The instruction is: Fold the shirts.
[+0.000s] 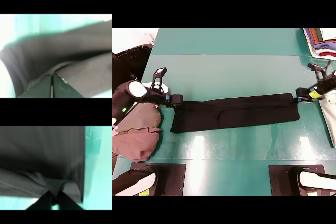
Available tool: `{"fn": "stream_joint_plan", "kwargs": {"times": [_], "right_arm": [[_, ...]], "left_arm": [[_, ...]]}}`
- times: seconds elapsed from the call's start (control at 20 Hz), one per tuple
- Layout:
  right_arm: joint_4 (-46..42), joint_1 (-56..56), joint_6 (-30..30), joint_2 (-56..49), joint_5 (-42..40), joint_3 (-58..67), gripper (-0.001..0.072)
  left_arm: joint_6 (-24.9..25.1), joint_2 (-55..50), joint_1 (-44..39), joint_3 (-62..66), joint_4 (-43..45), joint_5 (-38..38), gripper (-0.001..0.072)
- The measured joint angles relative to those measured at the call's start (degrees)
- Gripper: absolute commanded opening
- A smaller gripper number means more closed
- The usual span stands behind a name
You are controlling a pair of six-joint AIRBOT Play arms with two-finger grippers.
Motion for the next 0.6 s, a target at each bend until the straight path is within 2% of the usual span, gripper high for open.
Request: {"fn": "stream_joint_plan", "kwargs": {"times": [0.05,0.1,0.2,0.35,0.4,0.45,0.5,0.6], "right_arm": [[1.09,0.24,-0.09,-2.03,-0.26,1.7,0.0348],[2.38,0.26,-0.44,-3.93,-0.42,3.37,0.0348],[5.57,-0.79,-1.77,-6.47,-0.44,5.68,0.0349],[9.66,-4.39,-4.44,-7.82,1.81,6.78,0.035],[10.49,-6.12,-5.31,-7.76,2.58,6.27,0.0413],[11.17,-8.07,-6.25,-7.41,3.13,5.18,0.0583],[11.63,-9.99,-6.97,-6.95,3.48,3.85,0.0642],[13.0,-14.1,-8.31,-6.45,3.34,0.37,0.0641]], "left_arm": [[0.02,-1.49,0.02,0.83,0.11,1.62,0.0478],[0.02,-2.56,0.02,1.57,0.11,2.71,0.0505],[0.15,-3.91,0.02,3.65,0.13,3.52,0.0503],[0.22,-4.83,0.02,7.8,0.17,0.02,0.0501],[0.24,-4.96,0.02,8.92,0.15,-1.73,0.037],[0.24,-5.09,0.02,9.81,-0.02,-3.1,0.0092],[0.26,-5.2,0.02,10.49,-0.44,-4.33,0.0035],[0.39,-5.31,0.02,11.32,-1.16,-5.55,0.0036]]}}
